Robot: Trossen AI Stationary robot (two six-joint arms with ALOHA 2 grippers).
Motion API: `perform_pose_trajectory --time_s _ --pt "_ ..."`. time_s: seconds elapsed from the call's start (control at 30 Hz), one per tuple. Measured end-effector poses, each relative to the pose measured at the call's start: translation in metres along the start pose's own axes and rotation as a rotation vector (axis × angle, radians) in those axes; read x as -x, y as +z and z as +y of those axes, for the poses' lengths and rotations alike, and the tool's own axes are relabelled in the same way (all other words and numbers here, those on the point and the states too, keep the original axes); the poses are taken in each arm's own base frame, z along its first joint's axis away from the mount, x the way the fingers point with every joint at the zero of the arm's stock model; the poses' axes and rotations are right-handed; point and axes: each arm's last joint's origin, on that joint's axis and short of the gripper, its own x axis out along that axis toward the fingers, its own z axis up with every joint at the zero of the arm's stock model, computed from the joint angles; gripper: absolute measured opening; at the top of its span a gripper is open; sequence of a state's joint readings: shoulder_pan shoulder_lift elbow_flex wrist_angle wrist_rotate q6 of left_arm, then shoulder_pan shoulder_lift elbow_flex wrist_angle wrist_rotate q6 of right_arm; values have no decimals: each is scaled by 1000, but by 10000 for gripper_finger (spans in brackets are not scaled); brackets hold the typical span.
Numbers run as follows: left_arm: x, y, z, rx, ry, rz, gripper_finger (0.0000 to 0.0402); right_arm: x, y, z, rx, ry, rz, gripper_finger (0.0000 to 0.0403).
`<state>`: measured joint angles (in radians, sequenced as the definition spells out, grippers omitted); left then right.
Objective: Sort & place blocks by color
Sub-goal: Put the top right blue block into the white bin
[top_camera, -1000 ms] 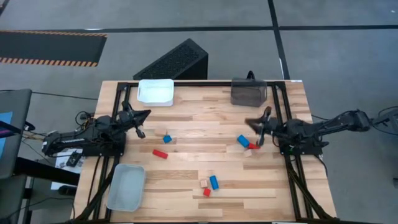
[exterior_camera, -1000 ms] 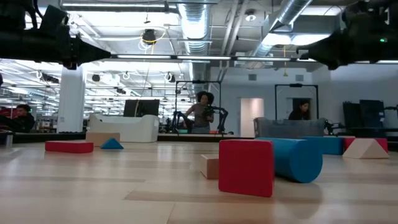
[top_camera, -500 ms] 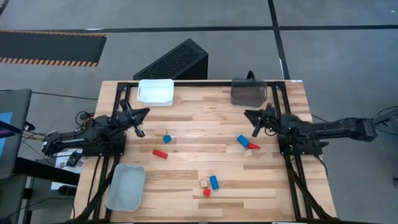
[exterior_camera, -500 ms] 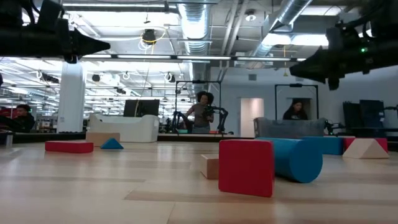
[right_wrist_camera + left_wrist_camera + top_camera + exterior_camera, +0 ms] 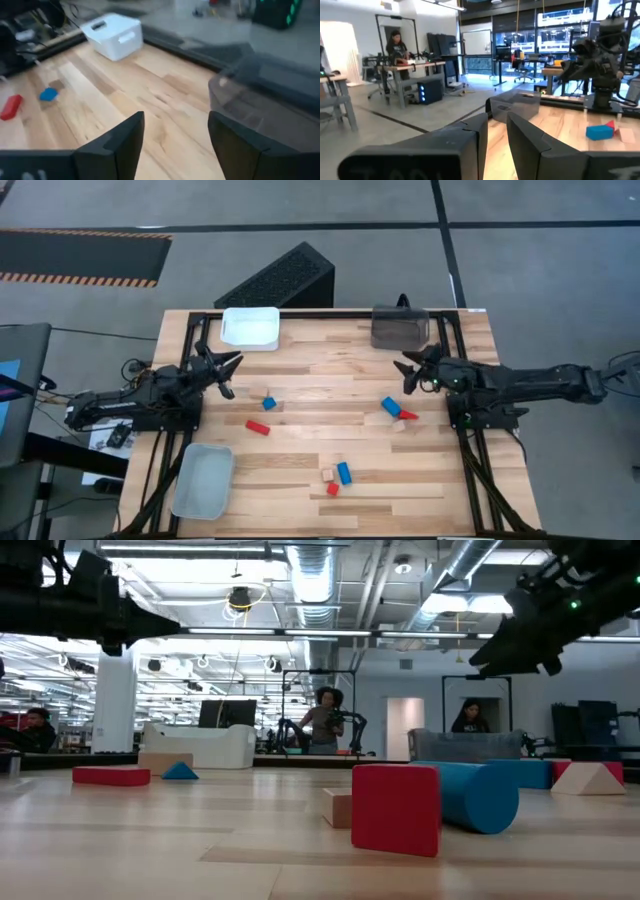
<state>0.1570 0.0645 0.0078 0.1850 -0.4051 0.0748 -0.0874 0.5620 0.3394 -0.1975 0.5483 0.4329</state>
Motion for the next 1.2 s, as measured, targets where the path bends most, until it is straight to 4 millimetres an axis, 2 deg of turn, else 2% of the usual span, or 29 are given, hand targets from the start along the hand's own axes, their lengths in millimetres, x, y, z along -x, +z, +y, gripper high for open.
perform_pose_trajectory --time_s 0.13,0.33,0.77,0.93,1.2 --pt "-1 -1 -1 37 -2 13 57 2 15 8 -62 42 79 255" --pt "-3 -5 -3 53 -35 55 56 -4 14 26 -149 166 241 255" --pt "-5 -10 -6 119 -88 105 56 -16 -43 63 -99 122 665 255" --pt "-7 -11 -7 112 -105 122 56 -19 -59 68 -29 78 736 255" --pt "-12 -6 -9 81 -103 64 56 -31 -71 64 46 -24 760 255"
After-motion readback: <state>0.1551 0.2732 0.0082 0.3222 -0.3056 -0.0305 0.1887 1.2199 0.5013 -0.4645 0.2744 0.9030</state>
